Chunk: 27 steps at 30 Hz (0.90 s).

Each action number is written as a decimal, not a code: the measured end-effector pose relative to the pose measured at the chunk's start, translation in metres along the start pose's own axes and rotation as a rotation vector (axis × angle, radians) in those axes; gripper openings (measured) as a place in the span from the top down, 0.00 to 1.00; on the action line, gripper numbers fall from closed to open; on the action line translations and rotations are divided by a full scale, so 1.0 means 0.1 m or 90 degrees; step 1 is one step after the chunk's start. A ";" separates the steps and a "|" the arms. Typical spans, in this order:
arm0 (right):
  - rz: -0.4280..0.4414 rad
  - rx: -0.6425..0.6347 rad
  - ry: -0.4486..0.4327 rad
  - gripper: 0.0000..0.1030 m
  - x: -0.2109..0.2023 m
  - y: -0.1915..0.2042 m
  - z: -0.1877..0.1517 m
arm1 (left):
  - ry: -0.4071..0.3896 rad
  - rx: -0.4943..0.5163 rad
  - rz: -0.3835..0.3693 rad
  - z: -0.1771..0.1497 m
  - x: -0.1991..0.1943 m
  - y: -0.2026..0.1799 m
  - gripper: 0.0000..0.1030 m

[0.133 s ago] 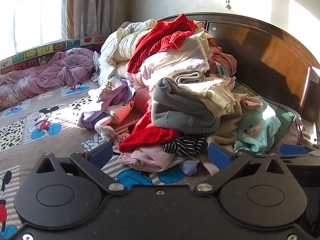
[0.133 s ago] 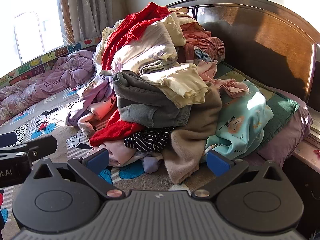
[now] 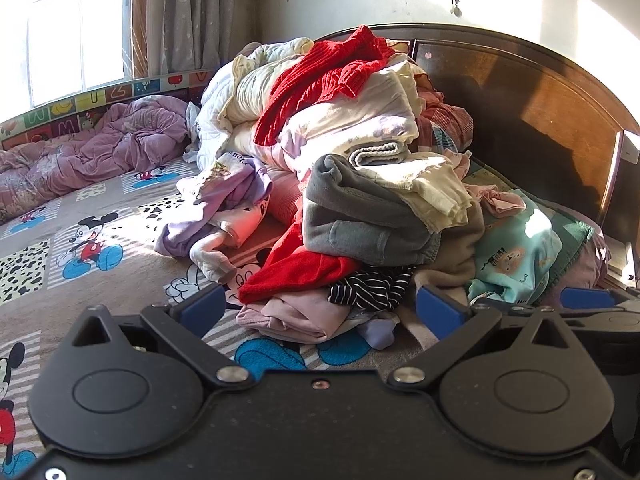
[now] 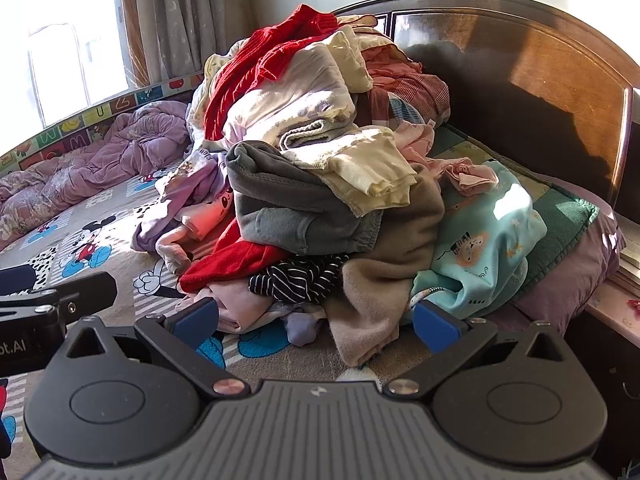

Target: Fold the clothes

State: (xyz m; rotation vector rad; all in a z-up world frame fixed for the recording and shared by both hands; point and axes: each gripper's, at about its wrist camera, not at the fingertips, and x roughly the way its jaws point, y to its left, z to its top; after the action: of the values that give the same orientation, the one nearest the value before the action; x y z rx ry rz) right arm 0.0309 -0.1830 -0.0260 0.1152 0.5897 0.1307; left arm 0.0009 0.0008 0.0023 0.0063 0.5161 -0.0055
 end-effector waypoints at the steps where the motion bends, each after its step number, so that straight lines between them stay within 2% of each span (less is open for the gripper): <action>1: 0.001 0.001 0.001 0.00 0.00 0.00 0.00 | 0.004 0.004 0.000 0.01 0.00 -0.02 0.00; 27: -0.001 0.003 0.004 0.00 -0.05 -0.01 -0.02 | 0.008 0.002 -0.002 0.05 -0.04 0.00 0.00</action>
State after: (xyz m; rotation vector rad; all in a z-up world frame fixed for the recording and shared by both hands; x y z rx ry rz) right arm 0.0259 -0.1845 -0.0252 0.1192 0.5961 0.1277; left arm -0.0005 0.0007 0.0089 0.0090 0.5283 -0.0093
